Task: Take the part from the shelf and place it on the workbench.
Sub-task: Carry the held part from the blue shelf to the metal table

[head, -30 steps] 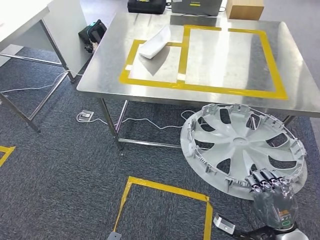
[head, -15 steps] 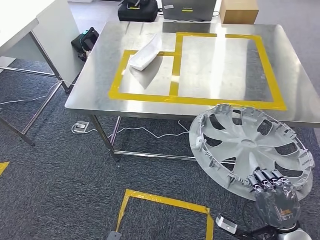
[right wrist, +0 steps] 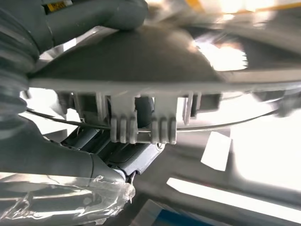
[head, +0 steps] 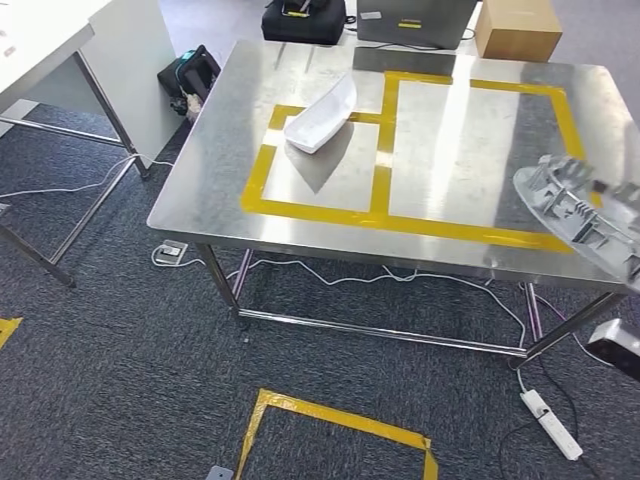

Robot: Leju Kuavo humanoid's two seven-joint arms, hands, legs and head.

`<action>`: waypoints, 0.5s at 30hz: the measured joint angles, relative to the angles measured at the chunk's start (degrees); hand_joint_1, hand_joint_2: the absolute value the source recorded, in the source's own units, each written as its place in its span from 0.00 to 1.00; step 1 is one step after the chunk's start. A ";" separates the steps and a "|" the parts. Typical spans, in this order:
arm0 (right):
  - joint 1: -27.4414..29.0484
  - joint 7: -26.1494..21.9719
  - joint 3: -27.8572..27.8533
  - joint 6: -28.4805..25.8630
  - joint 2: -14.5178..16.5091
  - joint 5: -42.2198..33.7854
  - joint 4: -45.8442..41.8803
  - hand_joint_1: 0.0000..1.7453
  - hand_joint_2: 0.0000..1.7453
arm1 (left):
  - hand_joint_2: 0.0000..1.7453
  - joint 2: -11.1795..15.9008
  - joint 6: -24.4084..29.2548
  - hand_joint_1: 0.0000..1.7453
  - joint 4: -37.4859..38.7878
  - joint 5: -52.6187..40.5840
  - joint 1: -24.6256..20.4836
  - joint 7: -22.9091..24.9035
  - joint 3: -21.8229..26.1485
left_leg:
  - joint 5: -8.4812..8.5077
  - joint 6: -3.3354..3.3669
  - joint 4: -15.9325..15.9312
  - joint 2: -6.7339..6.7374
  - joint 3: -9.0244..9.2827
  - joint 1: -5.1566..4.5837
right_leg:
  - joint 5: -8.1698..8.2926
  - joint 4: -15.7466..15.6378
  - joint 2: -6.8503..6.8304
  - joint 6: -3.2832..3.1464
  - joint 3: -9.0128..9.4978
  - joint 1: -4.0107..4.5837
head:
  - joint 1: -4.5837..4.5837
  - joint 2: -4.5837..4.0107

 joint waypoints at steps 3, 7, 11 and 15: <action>0.70 -0.96 0.07 -1.03 -3.55 3.91 -1.47 1.00 1.00 | 0.00 0.22 0.06 0.00 0.05 0.00 0.03 0.45 0.58 | 0.18 0.19 0.23 -0.23 -0.20 -0.51 | 0.36 -3.14 0.35 0.24 1.33 -0.28 | 0.04 0.00; 1.19 -0.38 1.00 -1.69 -6.35 5.11 -2.38 1.00 1.00 | 0.00 0.21 0.02 0.00 0.03 -0.15 -0.38 0.79 0.77 | 0.96 1.57 0.17 -0.23 -0.23 -0.74 | 0.38 -3.40 0.64 0.10 1.52 -0.41 | -0.10 -0.01; 1.25 0.29 2.50 -2.10 -7.85 5.51 -2.44 1.00 1.00 | 0.00 0.17 -0.07 0.00 0.03 -0.52 -0.60 0.86 0.76 | 1.24 1.98 -0.13 -0.21 -0.07 -0.64 | 0.43 -3.39 0.68 -0.19 1.55 -0.19 | -0.09 -0.01; 1.23 0.41 2.88 -2.20 -8.60 5.53 -2.44 1.00 1.00 | 0.00 0.09 -0.07 0.00 0.03 -0.69 -0.62 0.86 0.76 | 1.03 1.39 -0.57 -0.19 0.10 -0.38 | 0.30 -3.38 0.55 -1.07 1.60 0.21 | -0.06 -0.01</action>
